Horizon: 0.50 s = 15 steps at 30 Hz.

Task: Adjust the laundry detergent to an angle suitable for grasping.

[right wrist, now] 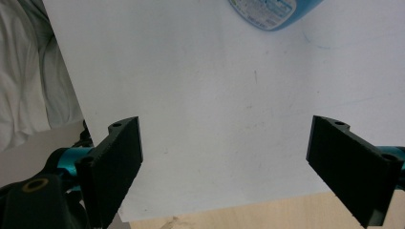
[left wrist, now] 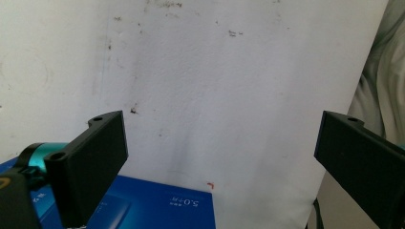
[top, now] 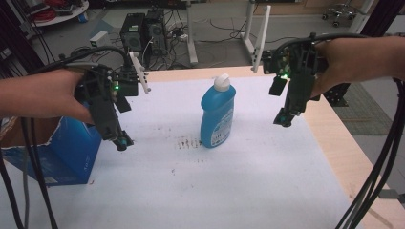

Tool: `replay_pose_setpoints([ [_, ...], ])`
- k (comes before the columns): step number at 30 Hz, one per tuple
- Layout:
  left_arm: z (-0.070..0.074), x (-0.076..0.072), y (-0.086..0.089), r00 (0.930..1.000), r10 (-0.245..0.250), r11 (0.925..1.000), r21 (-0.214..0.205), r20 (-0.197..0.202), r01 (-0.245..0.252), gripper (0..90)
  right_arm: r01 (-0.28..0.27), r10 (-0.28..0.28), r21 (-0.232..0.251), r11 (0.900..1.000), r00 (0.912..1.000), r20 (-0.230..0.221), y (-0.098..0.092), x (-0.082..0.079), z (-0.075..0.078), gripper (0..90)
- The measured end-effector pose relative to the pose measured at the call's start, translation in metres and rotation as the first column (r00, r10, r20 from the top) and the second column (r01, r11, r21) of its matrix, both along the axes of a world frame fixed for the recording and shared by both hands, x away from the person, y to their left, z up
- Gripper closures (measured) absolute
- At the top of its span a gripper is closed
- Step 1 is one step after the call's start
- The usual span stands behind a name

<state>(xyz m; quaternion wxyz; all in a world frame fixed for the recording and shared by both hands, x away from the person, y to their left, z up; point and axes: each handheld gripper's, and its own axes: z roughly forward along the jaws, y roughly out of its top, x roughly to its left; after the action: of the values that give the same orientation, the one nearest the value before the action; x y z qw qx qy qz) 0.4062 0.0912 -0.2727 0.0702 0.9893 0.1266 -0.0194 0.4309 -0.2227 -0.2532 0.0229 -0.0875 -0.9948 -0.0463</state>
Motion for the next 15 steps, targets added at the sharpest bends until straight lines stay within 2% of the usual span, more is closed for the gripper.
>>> replay_pose_setpoints([
  [6,0.0,0.004,-0.001,0.9989,0.047,0.9988,-0.014,0.002,-0.047,4.1,0.01,-0.01,-0.003,0.9999,0.9999,-0.001,-0.008,-0.006,-0.007,11.6],
  [7,0.0,0.005,-0.001,0.997,0.077,0.9969,-0.014,0.004,-0.077,4.1,0.005,-0.005,-0.004,1.0,1.0,0.003,-0.01,-0.008,-0.01,11.5],
  [8,0.0,0.006,-0.001,0.9962,0.087,0.9961,-0.008,0.005,-0.087,4.1,0.003,-0.003,-0.004,1.0,1.0,0.001,-0.012,-0.01,-0.012,11.5],
  [11,0.0,0.007,-0.001,0.9951,0.099,0.9951,-0.006,0.007,-0.099,4.1,0.003,-0.003,-0.004,1.0,1.0,0.002,-0.013,-0.011,-0.013,11.5],
  [14,0.001,0.01,-0.002,0.9881,0.153,0.9882,-0.012,0.016,-0.153,4.1,0.01,-0.01,-0.004,0.9999,0.9999,-0.007,-0.019,-0.016,-0.022,11.6],
  [15,0.001,0.01,-0.002,0.9881,0.153,0.9882,-0.012,0.016,-0.153,4.1,0.01,-0.01,-0.004,0.9999,0.9999,-0.007,-0.019,-0.016,-0.022,11.6],
])
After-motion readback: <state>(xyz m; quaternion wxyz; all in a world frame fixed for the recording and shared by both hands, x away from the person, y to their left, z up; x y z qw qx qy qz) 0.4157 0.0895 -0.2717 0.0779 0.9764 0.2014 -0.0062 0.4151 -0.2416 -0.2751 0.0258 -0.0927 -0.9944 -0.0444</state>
